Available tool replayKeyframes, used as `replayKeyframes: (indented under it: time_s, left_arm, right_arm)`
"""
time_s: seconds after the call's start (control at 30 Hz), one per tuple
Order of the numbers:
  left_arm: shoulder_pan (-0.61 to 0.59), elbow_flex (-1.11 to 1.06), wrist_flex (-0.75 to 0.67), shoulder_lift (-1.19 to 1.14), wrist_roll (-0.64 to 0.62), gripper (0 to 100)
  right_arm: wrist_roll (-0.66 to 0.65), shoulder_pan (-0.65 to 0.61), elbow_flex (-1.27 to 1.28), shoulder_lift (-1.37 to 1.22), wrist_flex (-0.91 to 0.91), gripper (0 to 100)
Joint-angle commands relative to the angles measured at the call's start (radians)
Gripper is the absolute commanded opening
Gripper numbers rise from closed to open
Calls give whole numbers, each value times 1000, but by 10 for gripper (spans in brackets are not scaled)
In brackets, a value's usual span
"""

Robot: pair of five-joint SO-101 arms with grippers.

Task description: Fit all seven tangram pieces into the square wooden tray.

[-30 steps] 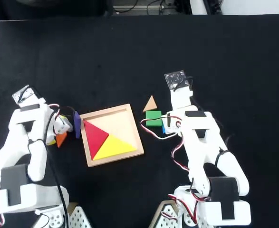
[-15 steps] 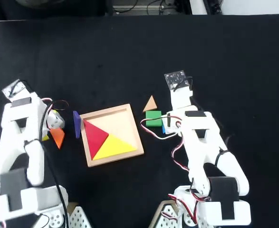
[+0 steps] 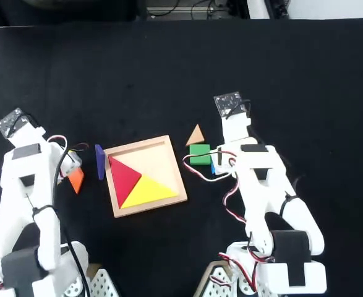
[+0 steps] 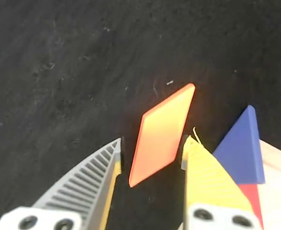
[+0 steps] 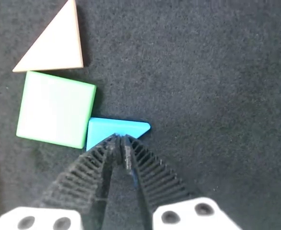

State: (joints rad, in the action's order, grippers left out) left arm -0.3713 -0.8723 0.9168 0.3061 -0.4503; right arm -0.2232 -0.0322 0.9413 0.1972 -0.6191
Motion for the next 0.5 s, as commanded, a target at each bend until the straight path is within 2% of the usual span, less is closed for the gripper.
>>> replayKeyframes:
  time_s: [0.0,0.3,0.47]
  left_arm:
    - [-8,22,-34,-48,3,210]
    - [-24,139,-32,-259,2,206]
    - [-22,186,-31,-301,2,205]
  right_arm:
    - [-8,-20,-36,-7,-9,12]
    - [-8,-20,-36,-7,-9,12]
    - [-8,-20,-36,-7,-9,12]
